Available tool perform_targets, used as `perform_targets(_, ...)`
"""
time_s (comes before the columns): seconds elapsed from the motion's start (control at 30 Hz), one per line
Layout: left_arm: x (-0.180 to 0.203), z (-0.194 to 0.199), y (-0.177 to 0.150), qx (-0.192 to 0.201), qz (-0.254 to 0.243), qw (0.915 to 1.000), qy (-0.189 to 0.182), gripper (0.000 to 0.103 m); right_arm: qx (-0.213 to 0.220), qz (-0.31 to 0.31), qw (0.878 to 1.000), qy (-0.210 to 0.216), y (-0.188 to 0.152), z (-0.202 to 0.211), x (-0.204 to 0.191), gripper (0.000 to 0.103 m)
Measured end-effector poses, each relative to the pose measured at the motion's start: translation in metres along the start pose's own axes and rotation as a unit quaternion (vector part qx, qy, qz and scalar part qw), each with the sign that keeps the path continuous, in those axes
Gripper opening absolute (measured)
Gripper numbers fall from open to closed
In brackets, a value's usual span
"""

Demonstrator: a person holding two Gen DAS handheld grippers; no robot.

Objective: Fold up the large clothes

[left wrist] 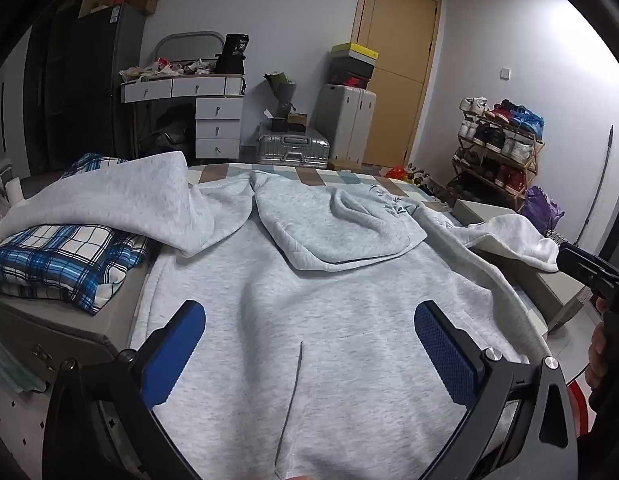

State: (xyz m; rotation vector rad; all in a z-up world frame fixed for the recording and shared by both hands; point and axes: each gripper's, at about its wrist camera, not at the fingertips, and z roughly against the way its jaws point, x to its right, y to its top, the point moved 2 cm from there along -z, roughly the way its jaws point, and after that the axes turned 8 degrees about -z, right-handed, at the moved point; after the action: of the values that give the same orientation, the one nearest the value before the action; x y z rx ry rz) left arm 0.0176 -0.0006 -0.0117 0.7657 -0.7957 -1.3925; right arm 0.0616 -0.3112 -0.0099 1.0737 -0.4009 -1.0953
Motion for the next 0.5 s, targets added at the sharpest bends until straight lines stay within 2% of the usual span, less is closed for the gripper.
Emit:
perform_targets(0.17,0.000,-0.001,0.000,-0.004,0.009,0.9999,-0.007,0.102,-0.004,0.001,1.000,0.014,-0.004,-0.002,-0.004,0.103)
perform_targets(0.5,0.007,-0.003,-0.001,-0.021,-0.005,0.9994,-0.025,0.102,0.003,-0.002,1.000,0.016,-0.006,0.002,-0.011,0.103)
